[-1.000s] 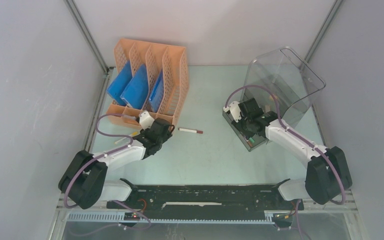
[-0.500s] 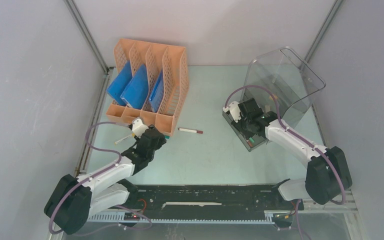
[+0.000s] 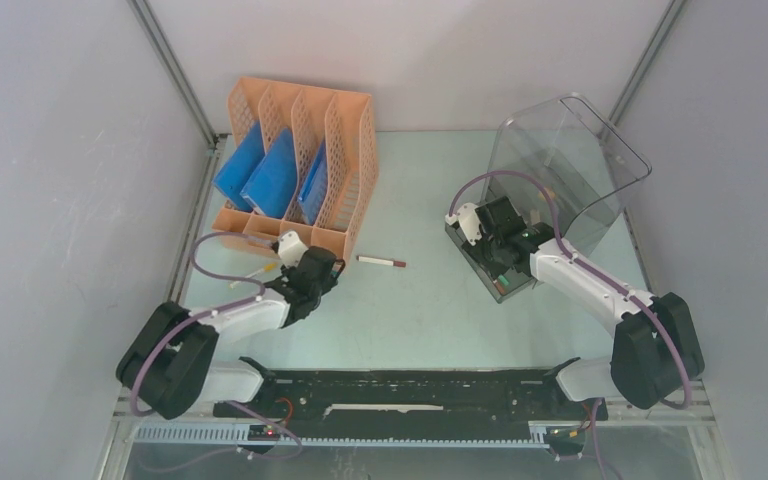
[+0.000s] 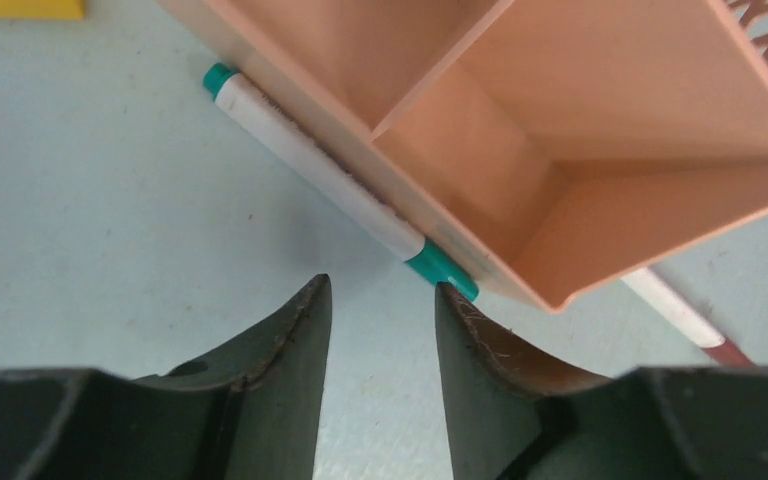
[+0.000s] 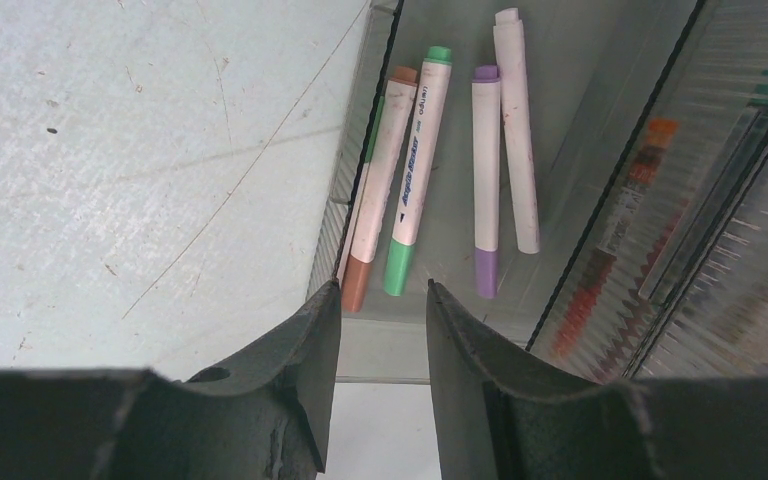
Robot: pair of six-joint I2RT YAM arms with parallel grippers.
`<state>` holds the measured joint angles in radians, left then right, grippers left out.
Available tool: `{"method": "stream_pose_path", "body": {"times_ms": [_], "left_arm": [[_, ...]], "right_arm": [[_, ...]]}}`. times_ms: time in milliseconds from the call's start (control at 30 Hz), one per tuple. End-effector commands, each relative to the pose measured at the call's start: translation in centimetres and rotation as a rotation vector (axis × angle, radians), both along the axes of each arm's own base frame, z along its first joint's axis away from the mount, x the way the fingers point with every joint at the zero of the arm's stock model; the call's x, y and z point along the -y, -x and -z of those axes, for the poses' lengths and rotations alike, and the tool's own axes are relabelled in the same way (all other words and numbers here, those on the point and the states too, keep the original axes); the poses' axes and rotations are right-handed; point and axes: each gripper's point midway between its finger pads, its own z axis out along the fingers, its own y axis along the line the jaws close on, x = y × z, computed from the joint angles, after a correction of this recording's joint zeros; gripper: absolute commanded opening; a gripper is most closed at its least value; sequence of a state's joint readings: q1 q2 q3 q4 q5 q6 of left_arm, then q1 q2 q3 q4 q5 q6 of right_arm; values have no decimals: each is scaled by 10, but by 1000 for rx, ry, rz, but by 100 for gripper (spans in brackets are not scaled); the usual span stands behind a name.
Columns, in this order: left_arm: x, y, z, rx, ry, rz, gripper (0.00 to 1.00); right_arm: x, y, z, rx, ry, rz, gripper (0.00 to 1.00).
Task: Organize the desk
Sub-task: Pick up the stationery from the center of the board.
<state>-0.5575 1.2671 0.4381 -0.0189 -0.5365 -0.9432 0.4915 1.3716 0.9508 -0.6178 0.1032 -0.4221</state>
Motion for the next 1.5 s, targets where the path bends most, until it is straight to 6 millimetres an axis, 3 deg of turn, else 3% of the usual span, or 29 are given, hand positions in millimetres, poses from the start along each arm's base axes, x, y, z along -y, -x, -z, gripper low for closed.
{"method": "stream_pose_path", "body": {"times_ms": [0, 200, 600, 967, 1267, 1467], "left_arm": [[1, -14, -6, -19, -5, -44, 51], [-2, -19, -4, -40, -28, -77, 59], [-7, -25, 10, -188, -93, -126, 56], [-10, 5, 31, -290, -87, -84, 32], [-13, 36, 35, -319, -59, 6, 2], [-9, 54, 18, -240, 13, 84, 0]], "right_arm": [[-4, -3, -10, 31, -15, -18, 45], [-5, -2, -9, 29, -14, -24, 45], [-9, 0, -4, 12, -5, -42, 45], [-13, 2, 1, -6, 1, -59, 45], [-20, 7, 1, -23, -31, -88, 46], [-39, 21, -12, -52, -141, -166, 47]]}}
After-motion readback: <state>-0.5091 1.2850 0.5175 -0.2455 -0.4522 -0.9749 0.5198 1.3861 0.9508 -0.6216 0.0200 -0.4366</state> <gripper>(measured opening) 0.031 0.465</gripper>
